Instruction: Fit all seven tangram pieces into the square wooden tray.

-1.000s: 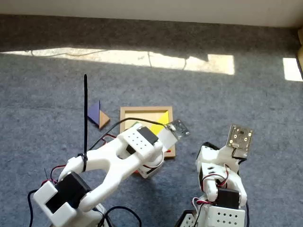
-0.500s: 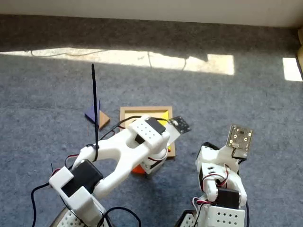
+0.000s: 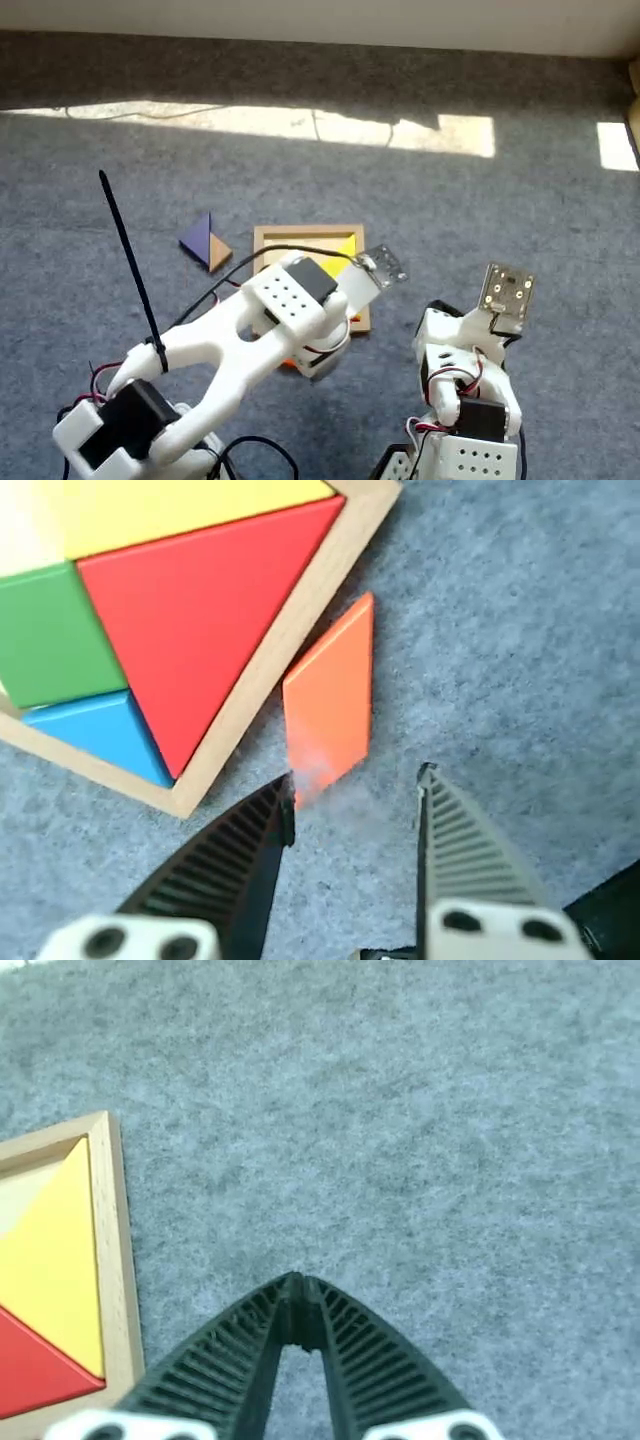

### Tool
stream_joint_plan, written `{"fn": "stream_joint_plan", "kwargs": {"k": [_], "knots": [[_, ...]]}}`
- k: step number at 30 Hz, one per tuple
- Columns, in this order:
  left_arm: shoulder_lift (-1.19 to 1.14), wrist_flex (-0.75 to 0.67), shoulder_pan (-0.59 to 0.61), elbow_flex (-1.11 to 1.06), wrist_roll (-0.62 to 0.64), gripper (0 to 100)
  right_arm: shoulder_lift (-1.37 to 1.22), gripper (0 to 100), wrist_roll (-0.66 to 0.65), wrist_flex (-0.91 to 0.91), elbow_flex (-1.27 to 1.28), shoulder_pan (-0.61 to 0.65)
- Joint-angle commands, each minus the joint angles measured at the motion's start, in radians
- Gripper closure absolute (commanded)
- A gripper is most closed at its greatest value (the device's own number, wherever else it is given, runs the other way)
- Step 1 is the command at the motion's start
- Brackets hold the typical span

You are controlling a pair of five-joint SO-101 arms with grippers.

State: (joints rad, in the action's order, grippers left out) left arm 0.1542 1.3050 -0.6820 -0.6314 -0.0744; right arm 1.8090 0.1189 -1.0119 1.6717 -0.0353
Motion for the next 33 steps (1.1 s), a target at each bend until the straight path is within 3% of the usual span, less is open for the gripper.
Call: {"fn": "stream_joint_plan", "kwargs": {"k": [1,6,13,19,25,33], "knots": [[-0.027,-0.023,0.008,-0.001,-0.015,78,-0.002,99.3,0.008,0.025,0.137,-0.01],[-0.203,-0.121,0.027,0.004,-0.017,78,-0.002,99.3,0.008,0.025,0.137,-0.01],[-0.309,-0.097,0.035,0.088,-0.011,79,-0.002,99.3,0.008,0.025,0.137,-0.01],[-0.308,-0.101,0.065,0.091,-0.017,88,-0.002,99.3,0.008,0.025,0.137,-0.01],[-0.268,-0.098,0.022,0.087,-0.02,97,-0.002,99.3,0.008,0.025,0.137,-0.01],[-0.081,-0.092,-0.005,0.085,-0.092,99,-0.002,99.3,0.008,0.025,0.137,-0.01]]}}
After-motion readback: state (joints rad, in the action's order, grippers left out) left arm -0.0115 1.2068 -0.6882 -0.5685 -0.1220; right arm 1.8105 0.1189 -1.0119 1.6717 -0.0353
